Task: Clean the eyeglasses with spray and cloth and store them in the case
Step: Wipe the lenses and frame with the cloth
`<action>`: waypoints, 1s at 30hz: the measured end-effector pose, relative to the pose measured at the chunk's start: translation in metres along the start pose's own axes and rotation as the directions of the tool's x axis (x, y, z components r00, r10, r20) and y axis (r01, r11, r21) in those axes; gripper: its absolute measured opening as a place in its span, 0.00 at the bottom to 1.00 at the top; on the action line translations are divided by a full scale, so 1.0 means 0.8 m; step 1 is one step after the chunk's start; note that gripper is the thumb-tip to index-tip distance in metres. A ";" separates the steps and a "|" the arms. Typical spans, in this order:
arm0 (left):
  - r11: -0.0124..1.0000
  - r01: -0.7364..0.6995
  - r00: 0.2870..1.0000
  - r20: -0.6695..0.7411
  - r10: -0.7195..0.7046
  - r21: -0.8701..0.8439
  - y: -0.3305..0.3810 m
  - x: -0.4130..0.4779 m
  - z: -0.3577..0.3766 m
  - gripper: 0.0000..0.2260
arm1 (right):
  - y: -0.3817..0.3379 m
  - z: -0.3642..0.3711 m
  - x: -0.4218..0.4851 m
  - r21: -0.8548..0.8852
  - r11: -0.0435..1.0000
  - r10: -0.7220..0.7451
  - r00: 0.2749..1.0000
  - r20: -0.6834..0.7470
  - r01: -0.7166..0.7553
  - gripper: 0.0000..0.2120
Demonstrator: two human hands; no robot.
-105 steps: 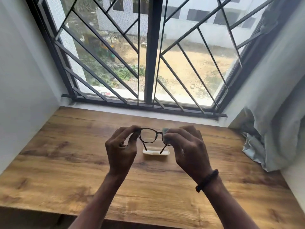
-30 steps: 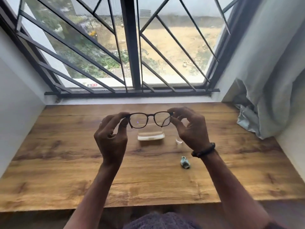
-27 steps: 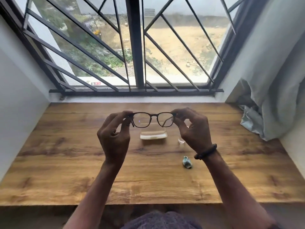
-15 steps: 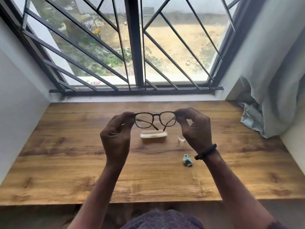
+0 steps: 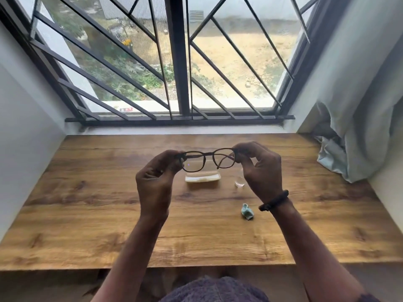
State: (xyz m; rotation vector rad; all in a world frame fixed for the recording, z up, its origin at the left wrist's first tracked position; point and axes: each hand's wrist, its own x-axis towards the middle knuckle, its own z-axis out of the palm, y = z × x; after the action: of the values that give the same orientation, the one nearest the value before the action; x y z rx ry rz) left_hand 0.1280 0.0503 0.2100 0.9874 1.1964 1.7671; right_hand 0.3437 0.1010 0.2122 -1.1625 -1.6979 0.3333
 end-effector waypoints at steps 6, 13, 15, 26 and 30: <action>0.999 0.023 1.000 0.012 -0.024 0.047 0.001 -0.005 0.002 0.21 | 0.001 -0.006 -0.001 0.049 0.998 0.042 0.999 -0.001 -0.042 0.08; 0.988 -0.020 1.000 0.013 0.018 0.151 0.002 -0.006 0.003 0.15 | 0.005 -0.005 -0.002 0.148 0.981 0.127 0.992 0.002 -0.126 0.08; 0.984 -0.028 0.999 0.020 0.025 0.174 0.003 -0.005 0.003 0.13 | 0.004 -0.004 -0.003 0.246 0.948 0.202 0.979 0.027 -0.203 0.09; 0.990 0.002 0.999 0.037 -0.008 0.143 0.000 0.008 0.000 0.18 | -0.008 0.008 -0.007 0.680 0.582 0.469 0.867 0.167 -0.446 0.07; 0.989 0.001 0.998 0.058 -0.010 0.149 -0.001 0.010 -0.001 0.15 | -0.008 0.010 -0.009 0.712 0.521 0.486 0.849 0.207 -0.471 0.08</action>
State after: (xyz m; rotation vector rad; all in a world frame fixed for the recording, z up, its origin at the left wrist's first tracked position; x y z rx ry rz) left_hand 0.1242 0.0574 0.2101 1.1135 1.3076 1.6518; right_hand 0.3336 0.0940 0.2089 -0.9489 -0.9737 1.2491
